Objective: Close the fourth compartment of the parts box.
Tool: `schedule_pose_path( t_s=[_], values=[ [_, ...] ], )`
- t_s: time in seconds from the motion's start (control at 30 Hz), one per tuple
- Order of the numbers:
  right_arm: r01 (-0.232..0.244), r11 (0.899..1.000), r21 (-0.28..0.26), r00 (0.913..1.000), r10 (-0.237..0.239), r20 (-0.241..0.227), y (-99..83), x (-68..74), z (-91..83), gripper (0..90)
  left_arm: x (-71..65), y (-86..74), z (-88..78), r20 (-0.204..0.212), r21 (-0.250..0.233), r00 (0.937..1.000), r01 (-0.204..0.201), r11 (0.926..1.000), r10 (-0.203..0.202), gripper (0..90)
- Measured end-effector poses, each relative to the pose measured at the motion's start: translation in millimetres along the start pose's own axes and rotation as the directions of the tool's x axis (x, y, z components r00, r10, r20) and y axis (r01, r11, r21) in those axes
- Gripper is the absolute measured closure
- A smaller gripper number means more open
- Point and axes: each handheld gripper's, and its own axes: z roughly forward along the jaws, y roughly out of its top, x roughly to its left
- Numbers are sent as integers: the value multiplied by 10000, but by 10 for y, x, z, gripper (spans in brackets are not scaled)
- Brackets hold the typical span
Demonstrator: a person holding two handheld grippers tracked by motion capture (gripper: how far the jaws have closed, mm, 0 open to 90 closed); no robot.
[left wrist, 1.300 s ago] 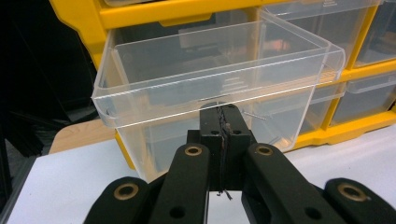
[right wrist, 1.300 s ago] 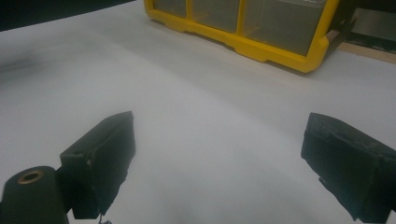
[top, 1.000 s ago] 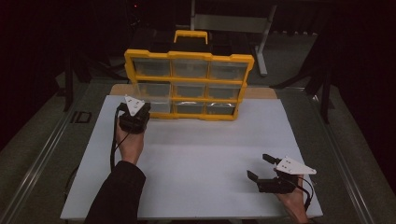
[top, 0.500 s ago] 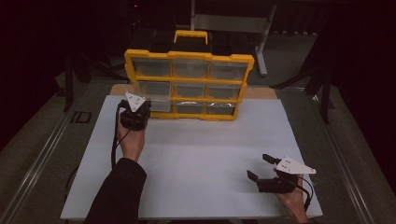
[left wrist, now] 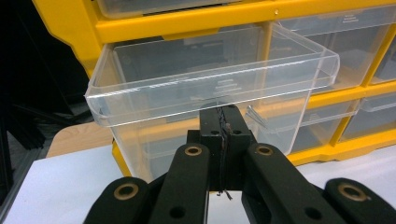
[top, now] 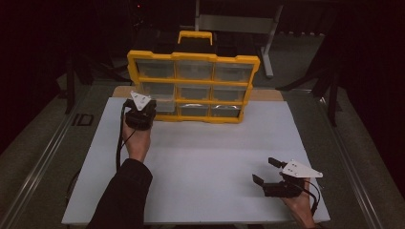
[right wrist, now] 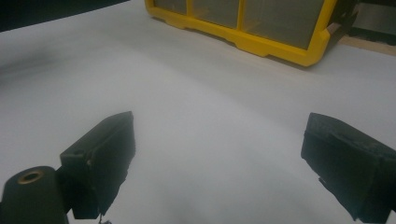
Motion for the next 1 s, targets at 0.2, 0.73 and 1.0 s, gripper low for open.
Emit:
schedule_pose_path(
  t_s=[0.2, 0.73, 1.0],
  values=[
    [32, 10000, 30, 10000, -32, 7, -1, 2, 2, 98, 4, 20, 31, -50, 60, 10000, 18, 10000, -18, 900],
    [22, 10000, 18, 10000, -22, -20, -5, -6, 0, 98, 4, 58, 101, -170, 167, 9999, 25, 9999, -22, 900],
    [20, 10000, 61, 10000, -20, -63, -15, -14, 10, 98, 7, 79, 140, -194, 184, 9998, 112, 9998, -108, 900]
  ],
)
